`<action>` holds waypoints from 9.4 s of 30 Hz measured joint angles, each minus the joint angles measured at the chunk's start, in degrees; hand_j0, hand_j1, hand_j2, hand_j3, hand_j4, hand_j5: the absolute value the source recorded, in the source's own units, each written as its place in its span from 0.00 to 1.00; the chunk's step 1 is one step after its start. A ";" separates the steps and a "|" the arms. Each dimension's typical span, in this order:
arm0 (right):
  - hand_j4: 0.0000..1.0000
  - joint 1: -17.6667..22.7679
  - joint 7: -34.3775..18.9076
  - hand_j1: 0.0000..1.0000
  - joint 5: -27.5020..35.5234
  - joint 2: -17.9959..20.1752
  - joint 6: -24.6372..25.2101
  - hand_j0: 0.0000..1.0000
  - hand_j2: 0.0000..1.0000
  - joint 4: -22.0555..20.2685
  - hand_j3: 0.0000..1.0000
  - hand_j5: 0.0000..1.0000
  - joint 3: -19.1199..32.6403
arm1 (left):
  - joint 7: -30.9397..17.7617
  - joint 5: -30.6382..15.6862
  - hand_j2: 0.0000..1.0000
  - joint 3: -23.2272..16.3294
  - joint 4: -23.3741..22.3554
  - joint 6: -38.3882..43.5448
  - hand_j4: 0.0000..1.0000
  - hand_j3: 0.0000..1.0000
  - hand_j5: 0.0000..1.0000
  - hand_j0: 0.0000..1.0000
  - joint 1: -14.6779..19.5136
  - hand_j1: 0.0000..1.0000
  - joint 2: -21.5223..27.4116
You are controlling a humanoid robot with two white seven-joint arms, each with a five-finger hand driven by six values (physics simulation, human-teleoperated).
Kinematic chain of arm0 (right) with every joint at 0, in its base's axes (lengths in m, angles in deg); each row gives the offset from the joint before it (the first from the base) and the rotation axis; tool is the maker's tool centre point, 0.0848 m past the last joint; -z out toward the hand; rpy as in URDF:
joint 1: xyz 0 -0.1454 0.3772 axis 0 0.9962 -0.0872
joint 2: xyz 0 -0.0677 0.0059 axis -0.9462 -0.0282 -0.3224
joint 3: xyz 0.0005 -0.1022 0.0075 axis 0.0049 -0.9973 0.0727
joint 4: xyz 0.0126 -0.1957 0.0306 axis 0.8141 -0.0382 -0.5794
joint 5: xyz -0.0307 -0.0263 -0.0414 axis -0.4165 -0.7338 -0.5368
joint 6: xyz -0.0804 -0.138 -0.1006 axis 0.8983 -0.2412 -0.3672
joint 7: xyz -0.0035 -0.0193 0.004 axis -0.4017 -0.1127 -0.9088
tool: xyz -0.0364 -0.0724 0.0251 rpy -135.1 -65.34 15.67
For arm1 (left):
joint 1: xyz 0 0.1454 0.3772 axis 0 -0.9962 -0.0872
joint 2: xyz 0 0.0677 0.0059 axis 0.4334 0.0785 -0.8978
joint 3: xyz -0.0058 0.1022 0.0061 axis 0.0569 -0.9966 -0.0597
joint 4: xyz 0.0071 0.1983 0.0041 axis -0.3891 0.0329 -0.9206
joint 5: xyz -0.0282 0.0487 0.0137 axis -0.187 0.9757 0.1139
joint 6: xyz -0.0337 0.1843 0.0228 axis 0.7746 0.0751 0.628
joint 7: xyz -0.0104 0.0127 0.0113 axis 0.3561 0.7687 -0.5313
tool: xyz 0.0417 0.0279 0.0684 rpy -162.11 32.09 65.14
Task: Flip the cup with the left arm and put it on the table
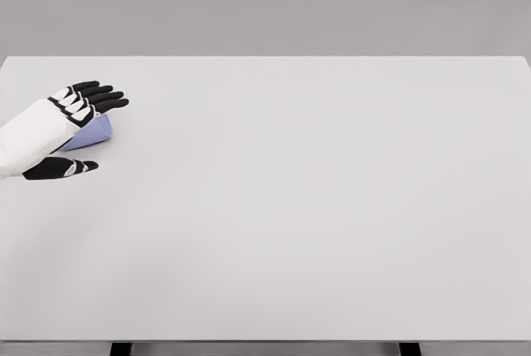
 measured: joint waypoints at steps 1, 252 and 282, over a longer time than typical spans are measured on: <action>1.00 0.09 0.00 1.00 0.03 0.00 0.05 1.00 1.00 0.06 1.00 1.00 -0.01 | 0.00 0.01 1.00 0.00 -0.02 0.00 1.00 1.00 1.00 1.00 0.00 1.00 0.00; 1.00 0.26 0.00 1.00 0.01 0.00 0.35 1.00 1.00 0.33 1.00 1.00 0.07 | -31.01 -52.29 1.00 5.50 -44.13 3.05 1.00 1.00 1.00 1.00 16.00 1.00 -27.50; 1.00 0.35 0.00 1.00 0.01 0.00 0.35 1.00 1.00 0.33 1.00 1.00 0.07 | -31.02 -52.95 1.00 5.92 -24.55 2.27 1.00 1.00 1.00 1.00 8.26 1.00 -13.83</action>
